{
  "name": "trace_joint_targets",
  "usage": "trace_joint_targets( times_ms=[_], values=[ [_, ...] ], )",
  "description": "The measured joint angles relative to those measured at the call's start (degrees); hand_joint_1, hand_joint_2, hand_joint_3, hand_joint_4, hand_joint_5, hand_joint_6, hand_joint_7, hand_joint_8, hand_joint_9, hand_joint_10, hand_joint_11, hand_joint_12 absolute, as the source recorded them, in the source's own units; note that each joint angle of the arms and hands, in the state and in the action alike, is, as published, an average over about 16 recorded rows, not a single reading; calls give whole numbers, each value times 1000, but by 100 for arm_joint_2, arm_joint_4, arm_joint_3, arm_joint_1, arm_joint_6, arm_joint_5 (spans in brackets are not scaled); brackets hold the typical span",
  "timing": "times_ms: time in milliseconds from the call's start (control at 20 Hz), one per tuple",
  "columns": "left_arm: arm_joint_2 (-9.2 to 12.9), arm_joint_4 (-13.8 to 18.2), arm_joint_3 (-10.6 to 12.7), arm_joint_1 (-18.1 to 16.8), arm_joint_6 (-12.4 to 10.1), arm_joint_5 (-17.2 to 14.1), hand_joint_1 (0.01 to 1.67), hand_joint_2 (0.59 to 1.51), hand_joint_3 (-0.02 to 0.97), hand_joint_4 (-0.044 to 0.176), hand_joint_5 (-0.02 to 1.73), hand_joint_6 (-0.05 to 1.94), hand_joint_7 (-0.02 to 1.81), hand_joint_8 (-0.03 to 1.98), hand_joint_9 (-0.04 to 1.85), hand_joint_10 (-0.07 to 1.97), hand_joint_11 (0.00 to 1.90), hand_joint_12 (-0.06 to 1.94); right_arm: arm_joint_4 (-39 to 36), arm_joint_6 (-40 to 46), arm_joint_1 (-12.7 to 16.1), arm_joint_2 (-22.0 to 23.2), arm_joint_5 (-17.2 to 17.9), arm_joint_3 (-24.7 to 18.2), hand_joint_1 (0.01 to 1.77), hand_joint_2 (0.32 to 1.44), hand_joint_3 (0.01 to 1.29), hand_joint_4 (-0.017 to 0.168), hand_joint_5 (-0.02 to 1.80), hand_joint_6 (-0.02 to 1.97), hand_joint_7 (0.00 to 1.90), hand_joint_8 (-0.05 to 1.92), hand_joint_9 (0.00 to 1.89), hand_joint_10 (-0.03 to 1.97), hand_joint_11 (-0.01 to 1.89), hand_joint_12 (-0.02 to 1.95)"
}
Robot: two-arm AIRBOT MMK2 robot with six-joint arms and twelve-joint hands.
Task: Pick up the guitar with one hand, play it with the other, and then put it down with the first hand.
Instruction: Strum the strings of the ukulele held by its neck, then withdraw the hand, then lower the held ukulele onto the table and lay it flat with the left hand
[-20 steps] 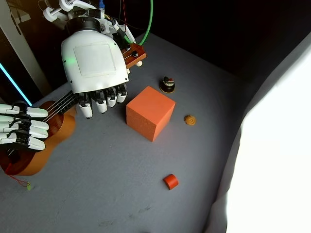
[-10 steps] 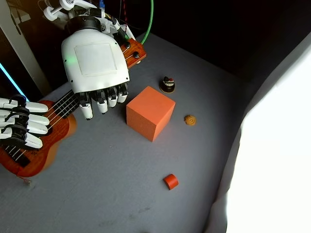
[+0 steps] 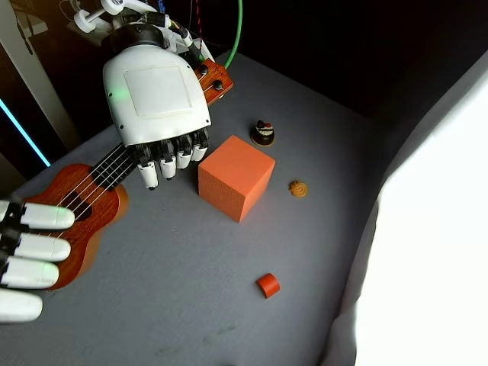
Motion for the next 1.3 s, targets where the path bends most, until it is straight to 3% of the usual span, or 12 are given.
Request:
trace_joint_targets(
  times_ms=[150, 600, 1000, 1300],
  values=[
    [0, 341, -10, 101, -493, 36, 1442, 1099, -16, -7, 1120, 1874, 1238, 1963, 1375, 1932, 1424, 1904, 375, -189, 8, -6, -67, 32, 158, 1324, 17, 1, 149, 23, 213, 12, 29, 443, 20, 770],
    [16, 1831, -211, 690, -2240, -57, 1442, 1100, -16, -3, 1142, 1885, 1238, 1963, 1379, 1933, 1423, 1904, 555, -256, 10, -21, -164, 37, 167, 1324, 17, 2, 140, 23, 213, 12, 23, 465, 19, 760],
    [-8, 3341, -359, 1553, -3741, -239, 1443, 1100, -17, -2, 1123, 1887, 1235, 1962, 1367, 1933, 1417, 1904, 528, -259, 10, -30, -227, -2, 165, 1323, 17, 2, 136, 23, 219, 11, 27, 468, 20, 773],
    [-176, 4273, -276, 2180, -4625, -222, 1396, 1106, -17, -2, 1069, 1769, 1234, 1950, 1359, 1932, 1407, 1905, 478, -261, 10, -36, -258, -34, 159, 1324, 17, 2, 141, 23, 227, 12, 32, 473, 20, 789]
  ],
)
